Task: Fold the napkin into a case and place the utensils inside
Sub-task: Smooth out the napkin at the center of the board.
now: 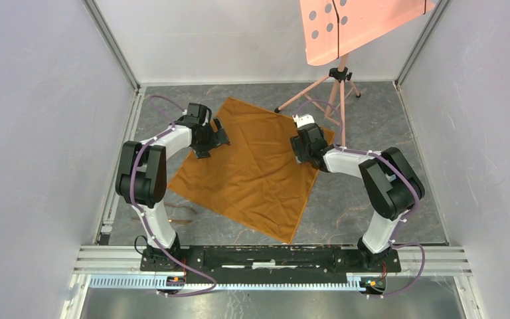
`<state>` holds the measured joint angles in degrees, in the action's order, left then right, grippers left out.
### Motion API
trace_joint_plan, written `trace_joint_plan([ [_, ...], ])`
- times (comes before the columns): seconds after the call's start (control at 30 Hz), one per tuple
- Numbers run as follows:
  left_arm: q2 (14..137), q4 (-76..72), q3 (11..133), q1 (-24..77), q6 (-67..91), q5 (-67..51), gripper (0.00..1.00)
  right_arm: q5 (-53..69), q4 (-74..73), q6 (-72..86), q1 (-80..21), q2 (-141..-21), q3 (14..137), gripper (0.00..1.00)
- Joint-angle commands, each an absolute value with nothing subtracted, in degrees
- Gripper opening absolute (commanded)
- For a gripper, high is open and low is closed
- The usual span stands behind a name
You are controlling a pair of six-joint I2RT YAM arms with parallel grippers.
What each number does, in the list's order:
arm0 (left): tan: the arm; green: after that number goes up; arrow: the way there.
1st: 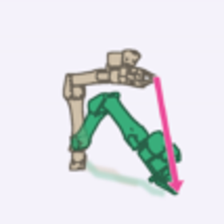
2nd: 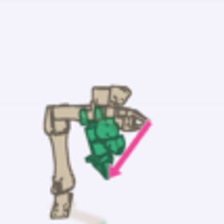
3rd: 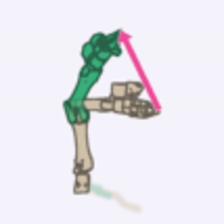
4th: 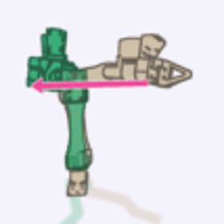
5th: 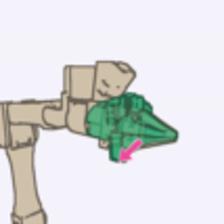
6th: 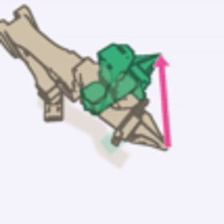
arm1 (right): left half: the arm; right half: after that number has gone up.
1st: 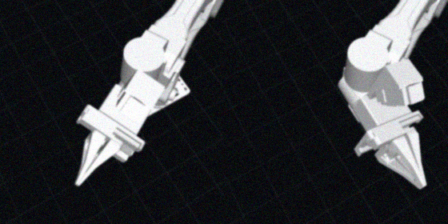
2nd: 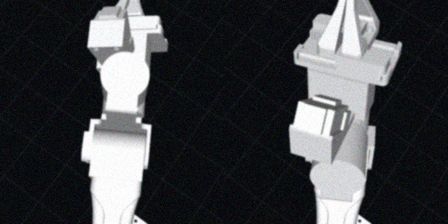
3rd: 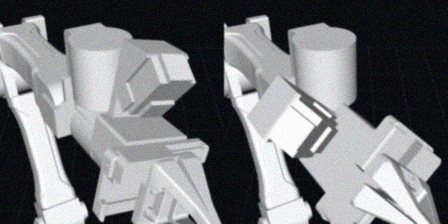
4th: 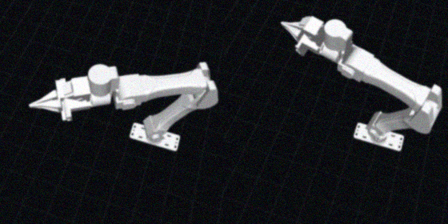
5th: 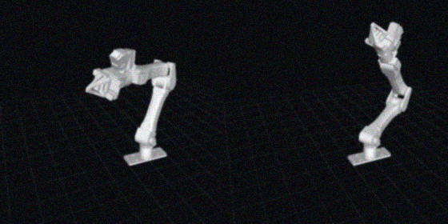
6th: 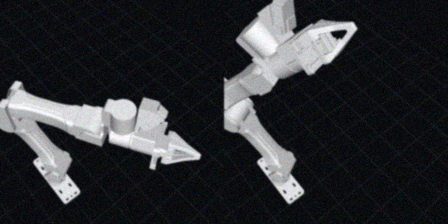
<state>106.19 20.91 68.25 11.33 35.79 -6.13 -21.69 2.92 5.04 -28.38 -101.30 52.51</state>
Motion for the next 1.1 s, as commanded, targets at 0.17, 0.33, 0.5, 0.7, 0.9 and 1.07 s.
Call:
trace_joint_plan([
  [0.17, 100.2, 26.2, 73.7, 11.2, 35.8, -12.9, 1.00, -24.3, -9.3, -1.0, -32.5, -97.9, 61.1, 0.88],
  [0.33, 89.7, 28.6, 73.0, 11.2, 33.7, -16.2, 1.00, -15.3, -20.0, -2.9, -40.4, -90.7, 62.7, 0.89],
  [0.5, 83.0, 34.8, 74.9, 11.2, 25.7, -19.7, 1.00, -5.7, -27.9, -4.5, -51.3, -83.8, 56.2, 0.85],
  [0.7, 75.7, 37.6, 71.8, 11.2, 18.7, -9.7, 1.00, -4.5, -33.7, 4.3, -61.4, -80.7, 51.3, 0.74],
  [0.9, 73.2, 37.8, 69.3, 11.1, 17.1, -4.6, 1.00, -7.6, -34.6, 11.4, -68.9, -83.0, 49.3, 0.66],
  [1.07, 71.4, 37.1, 67.9, 11.1, 16.8, -5.6, 1.00, -7.7, -34.5, 14.3, -71.3, -84.5, 49.7, 0.48],
])
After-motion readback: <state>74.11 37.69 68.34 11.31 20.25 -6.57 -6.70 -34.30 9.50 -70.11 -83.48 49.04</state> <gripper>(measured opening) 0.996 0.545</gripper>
